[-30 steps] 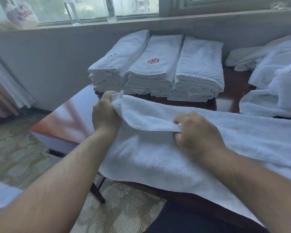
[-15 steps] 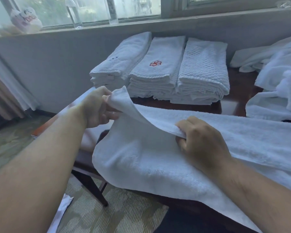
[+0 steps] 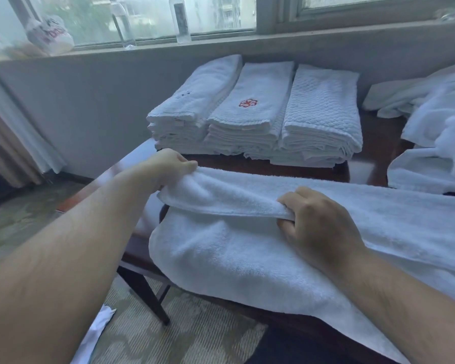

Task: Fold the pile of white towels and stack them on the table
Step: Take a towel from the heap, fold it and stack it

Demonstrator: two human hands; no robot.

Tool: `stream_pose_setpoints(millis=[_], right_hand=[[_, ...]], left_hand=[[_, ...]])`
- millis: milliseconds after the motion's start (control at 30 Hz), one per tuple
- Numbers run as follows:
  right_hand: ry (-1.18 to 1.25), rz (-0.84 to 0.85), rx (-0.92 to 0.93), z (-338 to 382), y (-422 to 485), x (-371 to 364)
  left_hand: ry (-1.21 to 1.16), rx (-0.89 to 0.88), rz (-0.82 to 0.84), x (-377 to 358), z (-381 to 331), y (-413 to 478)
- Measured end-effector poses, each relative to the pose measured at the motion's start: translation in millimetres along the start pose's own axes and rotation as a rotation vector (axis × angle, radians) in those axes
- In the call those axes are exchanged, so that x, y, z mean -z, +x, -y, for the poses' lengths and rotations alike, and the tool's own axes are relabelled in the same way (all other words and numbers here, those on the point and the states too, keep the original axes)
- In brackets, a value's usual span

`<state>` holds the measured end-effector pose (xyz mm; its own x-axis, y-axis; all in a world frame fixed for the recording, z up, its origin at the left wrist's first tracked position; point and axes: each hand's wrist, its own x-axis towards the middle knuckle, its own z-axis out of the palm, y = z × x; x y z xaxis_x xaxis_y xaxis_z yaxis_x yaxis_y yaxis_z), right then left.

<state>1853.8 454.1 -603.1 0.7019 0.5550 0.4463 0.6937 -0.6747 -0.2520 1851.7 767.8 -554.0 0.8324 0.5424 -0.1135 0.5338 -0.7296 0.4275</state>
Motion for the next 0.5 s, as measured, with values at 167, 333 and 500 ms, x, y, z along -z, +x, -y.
stream_pose_setpoints(millis=[167,333,500], right_hand=[[-0.015,0.008,-0.014,0,0,0],[0.039,-0.098,0.003,-3,-2,-2],[0.081,-0.194,0.024,0,-2,2]], left_hand=[[-0.898,0.251,0.161,3,3,-1],[-1.327,0.153,0.151,0,-3,-7],[-1.272,0.144,0.222,6,2,-12]])
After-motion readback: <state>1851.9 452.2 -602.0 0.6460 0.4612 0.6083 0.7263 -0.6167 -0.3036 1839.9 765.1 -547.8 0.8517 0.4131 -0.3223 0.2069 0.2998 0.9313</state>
